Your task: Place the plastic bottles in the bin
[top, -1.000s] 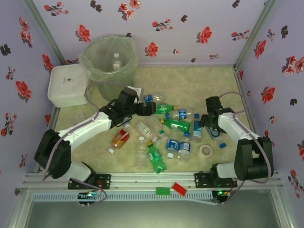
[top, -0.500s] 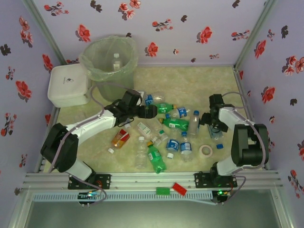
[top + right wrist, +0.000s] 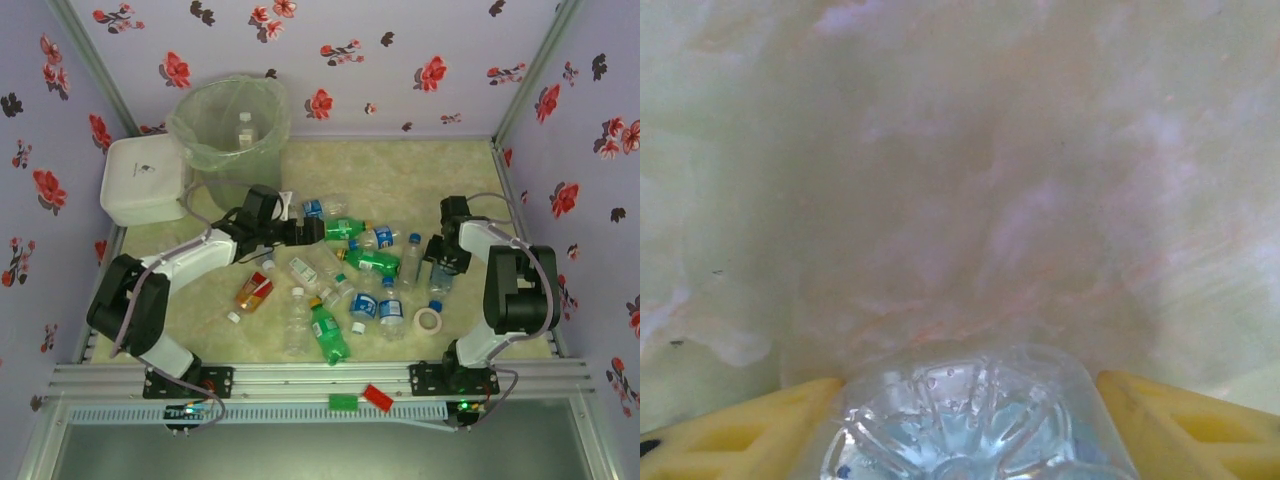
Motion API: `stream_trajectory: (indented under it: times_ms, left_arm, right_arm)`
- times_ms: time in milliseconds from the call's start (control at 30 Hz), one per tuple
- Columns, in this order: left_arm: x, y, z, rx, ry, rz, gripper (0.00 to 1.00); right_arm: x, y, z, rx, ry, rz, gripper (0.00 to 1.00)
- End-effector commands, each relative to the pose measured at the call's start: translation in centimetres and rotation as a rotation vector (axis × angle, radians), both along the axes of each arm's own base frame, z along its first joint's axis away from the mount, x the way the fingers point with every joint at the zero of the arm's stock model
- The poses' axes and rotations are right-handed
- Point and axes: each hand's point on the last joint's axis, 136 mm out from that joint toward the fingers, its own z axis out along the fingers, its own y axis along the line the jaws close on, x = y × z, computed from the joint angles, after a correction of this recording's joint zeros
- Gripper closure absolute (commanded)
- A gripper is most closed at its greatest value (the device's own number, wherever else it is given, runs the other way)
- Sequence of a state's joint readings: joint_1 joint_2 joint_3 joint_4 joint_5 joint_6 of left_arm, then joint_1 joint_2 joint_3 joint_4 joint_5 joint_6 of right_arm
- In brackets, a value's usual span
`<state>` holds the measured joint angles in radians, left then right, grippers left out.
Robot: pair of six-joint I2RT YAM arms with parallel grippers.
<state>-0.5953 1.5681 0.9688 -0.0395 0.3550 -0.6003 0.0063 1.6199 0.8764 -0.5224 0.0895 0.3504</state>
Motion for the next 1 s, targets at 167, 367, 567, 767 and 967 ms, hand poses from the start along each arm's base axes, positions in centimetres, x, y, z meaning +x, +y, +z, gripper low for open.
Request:
stream_trajectory:
  times_ms: [167,367,567,767,967]
  left_arm:
    - [-0.1,-1.3,-1.2,-0.021,0.072,-0.037,0.00]
    - [0.0,-1.6,-1.5,-0.021,0.100,-0.043,0.00]
    - [0.4,-2.1,-0.8,-0.023,0.107,-0.050,0.00]
    - [0.9,-1.9,0.6,0.014,0.101,-0.070,0.00]
    - [0.7,-0.7,1.8,0.112,0.102,-0.087,0.00]
  right_arm:
    - [0.9,-0.5,2.9,-0.022,-0.087,0.003,0.53]
    - [1.8,0.2,9.2,0.011,-0.287,0.026,0.60]
    - [2.6,4.0,16.4,0.193,-0.586,0.032,0.61]
    - [3.1,9.8,21.4,0.366,-0.767,0.105,0.61]
    - [3.6,16.0,24.1,0.540,-0.821,0.197,0.62]
